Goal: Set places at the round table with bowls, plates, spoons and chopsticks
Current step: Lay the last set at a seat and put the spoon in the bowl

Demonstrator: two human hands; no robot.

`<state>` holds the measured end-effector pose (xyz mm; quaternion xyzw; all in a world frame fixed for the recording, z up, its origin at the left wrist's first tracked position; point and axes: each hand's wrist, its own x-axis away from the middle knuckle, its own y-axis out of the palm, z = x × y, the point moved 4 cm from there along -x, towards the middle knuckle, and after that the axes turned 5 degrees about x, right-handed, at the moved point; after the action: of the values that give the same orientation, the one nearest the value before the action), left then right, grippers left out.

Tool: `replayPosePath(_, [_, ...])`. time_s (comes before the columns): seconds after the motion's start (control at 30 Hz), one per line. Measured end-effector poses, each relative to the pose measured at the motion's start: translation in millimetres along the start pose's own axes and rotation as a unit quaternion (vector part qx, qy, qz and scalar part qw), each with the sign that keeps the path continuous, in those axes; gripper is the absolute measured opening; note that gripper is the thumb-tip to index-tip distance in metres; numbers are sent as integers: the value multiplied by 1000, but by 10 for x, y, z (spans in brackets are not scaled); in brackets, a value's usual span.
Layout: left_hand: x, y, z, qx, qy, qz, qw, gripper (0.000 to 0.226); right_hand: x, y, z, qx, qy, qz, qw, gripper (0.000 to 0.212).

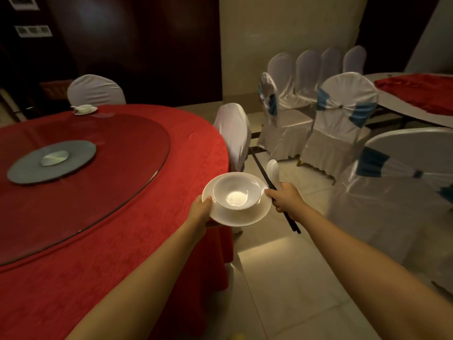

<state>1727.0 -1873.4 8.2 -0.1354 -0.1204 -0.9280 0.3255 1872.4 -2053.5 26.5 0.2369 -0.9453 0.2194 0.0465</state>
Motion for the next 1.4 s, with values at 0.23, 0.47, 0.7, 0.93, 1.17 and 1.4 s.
replayPosePath(0.23, [-1110, -14, 356, 24, -8, 53, 998, 34, -1389, 252, -442, 25, -29, -37, 999, 19])
replayPosePath(0.47, [-1964, -72, 562, 33, -27, 103, 994, 31, -2481, 527, -714, 65, -40, -75, 994, 25])
replayPosePath(0.7, [-2801, -33, 555, 50, -45, 170, 983, 30, -3652, 844, -831, 156, -99, -132, 974, 6])
replayPosePath(0.93, [-3584, 153, 489, 74, -65, 280, 955, 33, -4800, 1158, -889, 207, -130, -206, 948, 9])
replayPosePath(1.17, [-4117, 241, 364, 139, -100, 342, 924, 31, -5512, 1496, -917, 248, -157, -273, 916, 14])
replayPosePath(1.4, [-4718, 137, 300, 170, -101, 403, 894, 29, -6187, 2011, -1070, 295, -199, -317, 879, 18])
